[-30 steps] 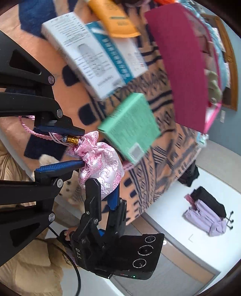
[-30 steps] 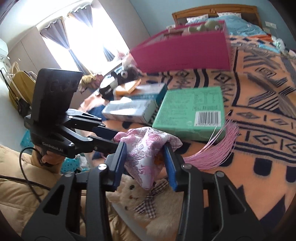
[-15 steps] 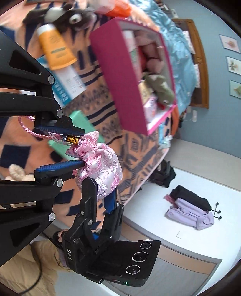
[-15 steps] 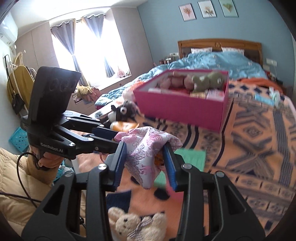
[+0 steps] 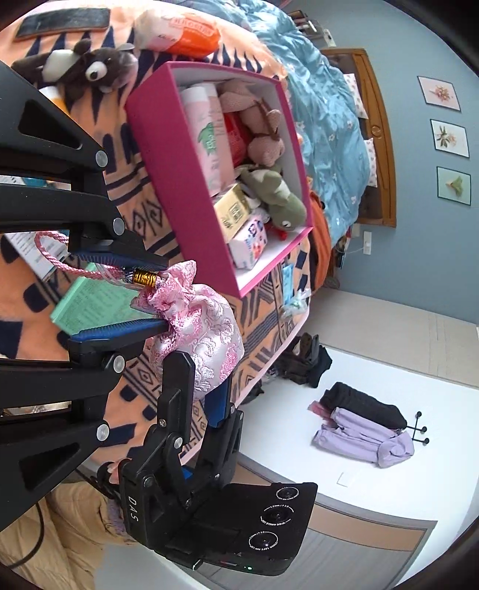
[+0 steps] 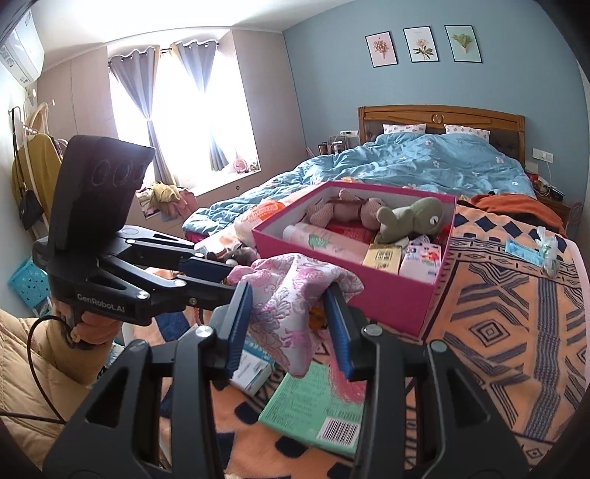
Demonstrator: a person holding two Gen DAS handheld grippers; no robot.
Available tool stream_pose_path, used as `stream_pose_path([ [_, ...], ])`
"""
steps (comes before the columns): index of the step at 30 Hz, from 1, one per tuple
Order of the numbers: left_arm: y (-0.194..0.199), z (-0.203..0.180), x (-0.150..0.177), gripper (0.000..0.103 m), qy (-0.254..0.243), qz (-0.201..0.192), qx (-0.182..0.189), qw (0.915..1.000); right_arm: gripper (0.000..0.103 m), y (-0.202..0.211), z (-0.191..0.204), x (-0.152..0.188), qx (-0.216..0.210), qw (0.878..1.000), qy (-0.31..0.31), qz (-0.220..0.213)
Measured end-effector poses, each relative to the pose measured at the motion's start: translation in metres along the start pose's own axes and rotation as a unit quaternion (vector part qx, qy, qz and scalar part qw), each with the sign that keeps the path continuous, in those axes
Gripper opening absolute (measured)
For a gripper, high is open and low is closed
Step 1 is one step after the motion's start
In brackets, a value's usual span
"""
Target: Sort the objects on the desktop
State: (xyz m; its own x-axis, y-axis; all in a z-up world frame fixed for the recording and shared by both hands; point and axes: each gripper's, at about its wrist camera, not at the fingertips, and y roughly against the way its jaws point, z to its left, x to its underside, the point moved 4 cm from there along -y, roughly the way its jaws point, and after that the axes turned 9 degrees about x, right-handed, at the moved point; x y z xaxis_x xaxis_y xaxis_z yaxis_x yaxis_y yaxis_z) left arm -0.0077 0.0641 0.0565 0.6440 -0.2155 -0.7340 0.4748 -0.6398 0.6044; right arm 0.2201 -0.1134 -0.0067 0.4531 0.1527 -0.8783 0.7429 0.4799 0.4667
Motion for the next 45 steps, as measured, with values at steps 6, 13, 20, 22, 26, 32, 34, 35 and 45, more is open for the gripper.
stream_pose_path([
  [6,0.001,0.002,-0.01,0.026,-0.009,-0.004,-0.005,0.9999,0.044,-0.001,-0.004,-0.011,-0.003,1.0,-0.001,-0.009],
  [13,0.0,0.005,-0.017,0.026,-0.011,-0.004,-0.008,0.9999,0.044,-0.005,-0.011,-0.019,-0.003,1.0,-0.006,-0.012],
  [20,-0.001,0.009,-0.026,0.026,-0.01,-0.006,-0.008,0.9999,0.044,-0.01,-0.014,-0.026,-0.002,1.0,-0.005,-0.015],
  [22,-0.002,0.01,-0.028,0.026,-0.01,-0.006,-0.009,0.9999,0.044,-0.011,-0.015,-0.028,-0.002,1.0,-0.005,-0.016],
  [26,-0.003,0.012,-0.031,0.026,-0.011,-0.007,-0.011,0.9998,0.044,-0.013,-0.018,-0.033,-0.002,1.0,-0.004,-0.019],
  [32,-0.005,0.015,-0.035,0.026,-0.014,-0.007,-0.015,0.9998,0.044,-0.017,-0.022,-0.036,-0.002,1.0,-0.006,-0.021],
  [34,-0.006,0.016,-0.037,0.026,-0.013,-0.007,-0.015,0.9998,0.044,-0.017,-0.021,-0.036,-0.002,1.0,-0.006,-0.022],
  [35,-0.006,0.017,-0.037,0.026,-0.013,-0.007,-0.015,0.9998,0.044,-0.017,-0.022,-0.037,-0.002,1.0,-0.005,-0.022],
  [45,-0.009,0.02,-0.041,0.026,-0.015,-0.007,-0.018,0.9997,0.044,-0.019,-0.026,-0.039,-0.001,1.0,-0.006,-0.022],
])
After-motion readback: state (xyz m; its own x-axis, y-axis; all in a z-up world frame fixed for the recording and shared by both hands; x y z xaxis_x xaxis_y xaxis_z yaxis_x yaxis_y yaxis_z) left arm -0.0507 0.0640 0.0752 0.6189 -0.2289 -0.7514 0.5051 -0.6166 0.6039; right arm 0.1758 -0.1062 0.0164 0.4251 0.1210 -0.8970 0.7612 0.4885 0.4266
